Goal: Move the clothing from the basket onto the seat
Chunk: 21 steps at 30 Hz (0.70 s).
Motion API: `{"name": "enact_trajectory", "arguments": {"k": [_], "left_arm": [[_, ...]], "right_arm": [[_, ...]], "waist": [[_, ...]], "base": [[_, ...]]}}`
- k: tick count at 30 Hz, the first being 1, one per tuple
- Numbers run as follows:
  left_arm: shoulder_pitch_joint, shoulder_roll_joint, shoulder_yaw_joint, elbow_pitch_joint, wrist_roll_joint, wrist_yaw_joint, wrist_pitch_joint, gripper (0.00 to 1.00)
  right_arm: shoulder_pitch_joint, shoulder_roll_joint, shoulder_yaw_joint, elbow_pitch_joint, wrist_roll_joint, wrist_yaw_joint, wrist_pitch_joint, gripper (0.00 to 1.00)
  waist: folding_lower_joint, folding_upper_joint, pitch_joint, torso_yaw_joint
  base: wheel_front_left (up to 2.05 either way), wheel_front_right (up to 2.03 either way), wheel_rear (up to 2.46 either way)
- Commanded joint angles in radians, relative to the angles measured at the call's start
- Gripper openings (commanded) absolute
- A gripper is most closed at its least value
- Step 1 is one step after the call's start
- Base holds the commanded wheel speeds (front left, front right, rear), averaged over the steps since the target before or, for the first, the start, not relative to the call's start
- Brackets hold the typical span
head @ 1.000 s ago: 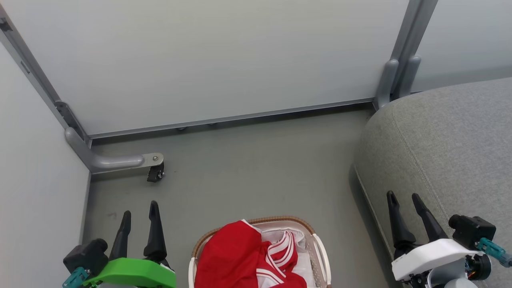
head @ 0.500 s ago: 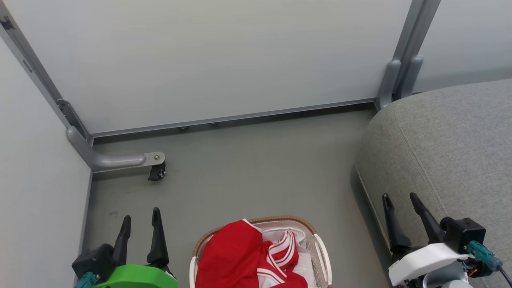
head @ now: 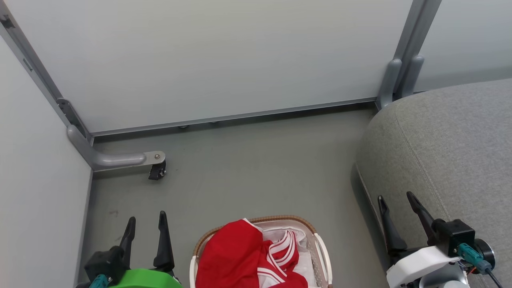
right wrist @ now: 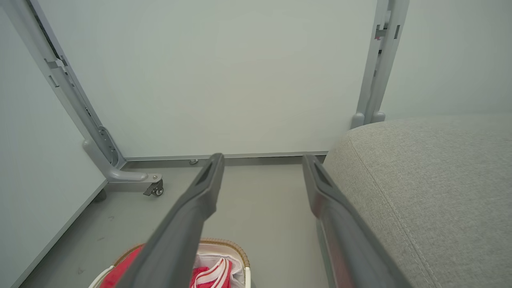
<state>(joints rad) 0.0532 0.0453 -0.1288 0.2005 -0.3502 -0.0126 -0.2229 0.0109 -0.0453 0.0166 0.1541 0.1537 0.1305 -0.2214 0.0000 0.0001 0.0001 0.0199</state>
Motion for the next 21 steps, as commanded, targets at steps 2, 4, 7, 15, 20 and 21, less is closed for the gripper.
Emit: {"name": "enact_trajectory", "arguments": {"k": [2,4,7,15,20,21], "left_arm": [[0.012,0.007,-0.005,0.003,0.03,0.005,-0.011,1.0],[0.013,0.007,-0.009,0.007,0.04,0.006,-0.015,1.0],[0.014,0.007,-0.012,0.013,0.056,0.009,-0.021,1.0],[0.018,0.007,-0.022,0.021,0.103,0.012,-0.036,1.0],[0.023,0.008,-0.028,0.024,0.133,0.014,-0.045,1.0],[0.024,0.008,-0.029,0.025,0.136,0.014,-0.045,1.0]], "right_arm": [[0.014,-0.006,0.001,-0.004,-0.03,0.0,-0.013,1.0],[0.014,-0.006,0.002,-0.002,-0.048,0.0,-0.017,1.0],[0.015,-0.006,0.004,-0.001,-0.068,0.0,-0.023,1.0],[0.018,-0.007,0.009,-0.001,-0.127,0.0,-0.036,1.0],[0.021,-0.008,0.012,-0.005,-0.164,0.0,-0.044,1.0],[0.021,-0.008,0.013,-0.006,-0.169,0.0,-0.046,1.0]], "waist": [[0.0,-0.0001,0.0,0.001],[0.0,-0.0001,0.0,0.001],[0.0,-0.0001,0.001,0.002],[0.0,-0.0001,0.001,0.005],[0.0,-0.0001,0.001,0.007],[0.0,-0.0001,0.001,0.007]], "base": [[0.0,0.0,0.0],[0.0,0.0,0.0],[0.0,0.0,0.0],[0.0,0.0,0.0],[0.0,0.0,0.0],[0.0,0.0,0.0]]}}
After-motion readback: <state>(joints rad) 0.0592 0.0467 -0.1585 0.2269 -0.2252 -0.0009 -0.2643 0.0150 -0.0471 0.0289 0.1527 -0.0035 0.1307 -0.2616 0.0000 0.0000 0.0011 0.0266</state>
